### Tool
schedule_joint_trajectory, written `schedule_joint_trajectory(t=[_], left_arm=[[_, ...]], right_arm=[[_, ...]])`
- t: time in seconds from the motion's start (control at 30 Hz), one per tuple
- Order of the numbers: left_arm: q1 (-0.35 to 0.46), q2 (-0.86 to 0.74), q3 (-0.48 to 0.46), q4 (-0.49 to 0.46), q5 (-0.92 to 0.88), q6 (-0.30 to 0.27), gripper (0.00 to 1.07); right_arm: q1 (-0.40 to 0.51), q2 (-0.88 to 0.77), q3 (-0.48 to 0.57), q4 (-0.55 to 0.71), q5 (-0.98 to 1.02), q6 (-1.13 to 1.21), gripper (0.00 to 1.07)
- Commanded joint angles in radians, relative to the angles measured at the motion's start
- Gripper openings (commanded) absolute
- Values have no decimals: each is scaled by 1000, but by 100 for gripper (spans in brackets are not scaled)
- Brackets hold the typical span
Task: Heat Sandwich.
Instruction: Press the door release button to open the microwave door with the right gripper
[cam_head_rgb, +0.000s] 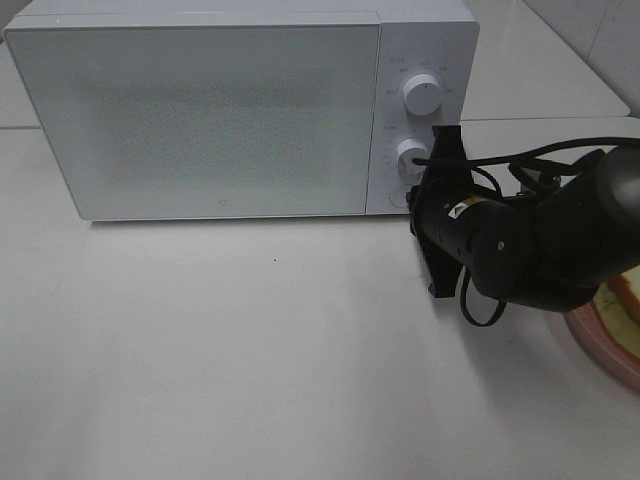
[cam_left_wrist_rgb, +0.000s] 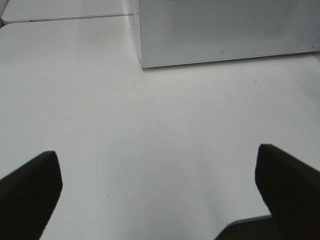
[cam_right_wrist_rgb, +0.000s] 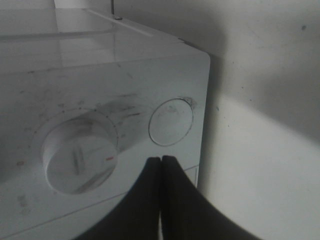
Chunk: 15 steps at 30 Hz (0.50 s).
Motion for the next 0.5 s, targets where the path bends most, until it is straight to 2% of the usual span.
schedule_joint_trajectory(t=[0.03, 0.5], left_arm=[[1, -20, 3, -6, -15, -2, 101], [1, -20, 3, -6, -15, -2, 101]], right_arm=[[-18, 16, -30, -19, 12, 8, 0], [-58, 107, -133, -40, 66, 22, 0]])
